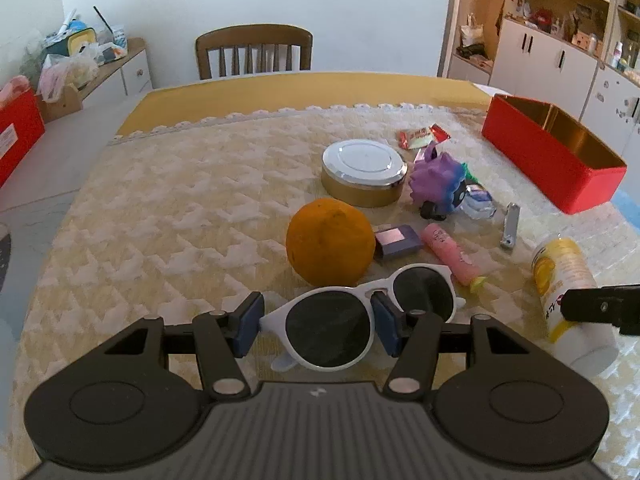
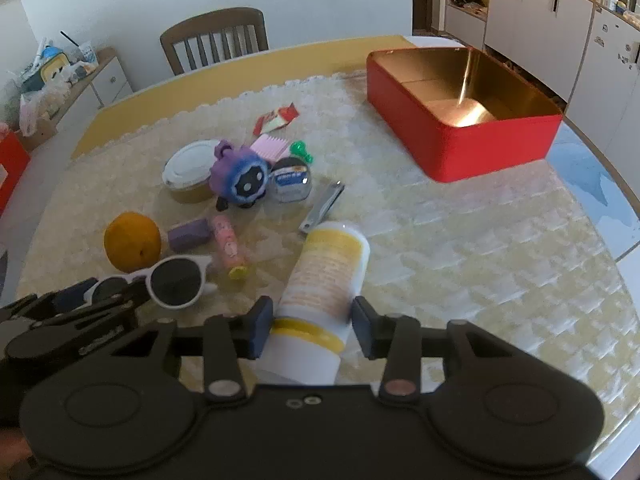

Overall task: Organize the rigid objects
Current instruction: 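Close the left gripper on the sunglasses while the right gripper grasps the lotion bottle, then carry the sunglasses and lotion bottle with both grippers over the red tin box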

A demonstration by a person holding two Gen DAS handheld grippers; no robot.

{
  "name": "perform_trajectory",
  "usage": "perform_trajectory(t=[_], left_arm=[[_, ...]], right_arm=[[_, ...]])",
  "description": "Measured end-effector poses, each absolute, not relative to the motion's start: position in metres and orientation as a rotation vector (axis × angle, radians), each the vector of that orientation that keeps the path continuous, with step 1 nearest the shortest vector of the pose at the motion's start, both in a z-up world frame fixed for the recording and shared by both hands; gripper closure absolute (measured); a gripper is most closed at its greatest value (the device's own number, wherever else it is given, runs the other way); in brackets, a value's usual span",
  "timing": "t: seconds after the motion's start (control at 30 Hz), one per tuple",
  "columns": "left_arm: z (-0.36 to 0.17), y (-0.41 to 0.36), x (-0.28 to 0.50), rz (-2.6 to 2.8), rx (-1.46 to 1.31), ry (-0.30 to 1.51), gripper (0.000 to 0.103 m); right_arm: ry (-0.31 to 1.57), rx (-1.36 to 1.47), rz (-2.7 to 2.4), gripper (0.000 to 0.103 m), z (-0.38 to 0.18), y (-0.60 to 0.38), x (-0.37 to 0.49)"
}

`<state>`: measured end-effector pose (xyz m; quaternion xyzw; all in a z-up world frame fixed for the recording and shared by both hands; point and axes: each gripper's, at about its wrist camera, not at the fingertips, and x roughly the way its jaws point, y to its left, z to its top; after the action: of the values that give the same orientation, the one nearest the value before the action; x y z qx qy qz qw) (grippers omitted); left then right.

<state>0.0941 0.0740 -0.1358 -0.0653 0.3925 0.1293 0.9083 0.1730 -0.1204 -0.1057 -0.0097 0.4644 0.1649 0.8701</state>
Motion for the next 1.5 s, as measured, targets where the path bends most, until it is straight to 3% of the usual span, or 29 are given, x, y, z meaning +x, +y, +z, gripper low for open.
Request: perform_trajectory(t=[0.1,0.13,0.17,0.2,0.33,0.4,0.43,0.47,0.5,0.63,0.9,0.97,1.5], left_arm=[[-0.128,0.072,0.090,0.277,-0.176,0.809,0.045],[-0.126,0.071,0.090,0.279,-0.188,0.807,0.045],[-0.122,0.069,0.089,0.279,-0.194,0.803,0.045],[-0.120,0.067,0.089,0.278,-0.196,0.800,0.045],[-0.108,0.057,0.088,0.288,-0.215,0.788,0.045],[-0.104,0.053,0.088,0.298,-0.222,0.780,0.045],[-0.103,0.051,0.088,0.311,-0.226,0.779,0.045],[-0.102,0.050,0.088,0.322,-0.238,0.781,0.045],[-0.102,0.050,0.088,0.330,-0.255,0.781,0.045],[-0.099,0.045,0.087,0.347,-0.268,0.772,0.045],[-0.093,0.043,0.081,0.349,-0.264,0.761,0.045],[-0.092,0.044,0.079,0.345,-0.264,0.761,0.045],[-0.078,0.042,0.099,0.274,-0.268,0.746,0.045]], right_arm=[[0.961,-0.022,0.373,0.065,-0.097,-0.130,0.175],[0.956,-0.022,0.387,0.072,-0.094,-0.135,0.176],[0.946,-0.025,0.397,0.096,-0.090,-0.137,0.176],[0.937,-0.039,0.398,0.103,-0.086,-0.140,0.178],[0.978,-0.052,0.478,0.103,-0.084,-0.152,0.191],[0.979,-0.062,0.481,0.096,-0.086,-0.160,0.194],[0.996,-0.046,0.491,0.083,-0.087,-0.164,0.198],[1.015,-0.030,0.505,0.076,-0.088,-0.166,0.201],[1.031,-0.018,0.520,0.074,-0.089,-0.168,0.205],[1.058,0.010,0.556,0.039,-0.093,-0.167,0.212],[1.128,-0.021,0.550,0.049,-0.119,-0.141,0.214],[1.133,-0.031,0.542,0.056,-0.123,-0.138,0.214],[1.049,-0.030,0.543,0.059,-0.096,-0.148,0.215]])
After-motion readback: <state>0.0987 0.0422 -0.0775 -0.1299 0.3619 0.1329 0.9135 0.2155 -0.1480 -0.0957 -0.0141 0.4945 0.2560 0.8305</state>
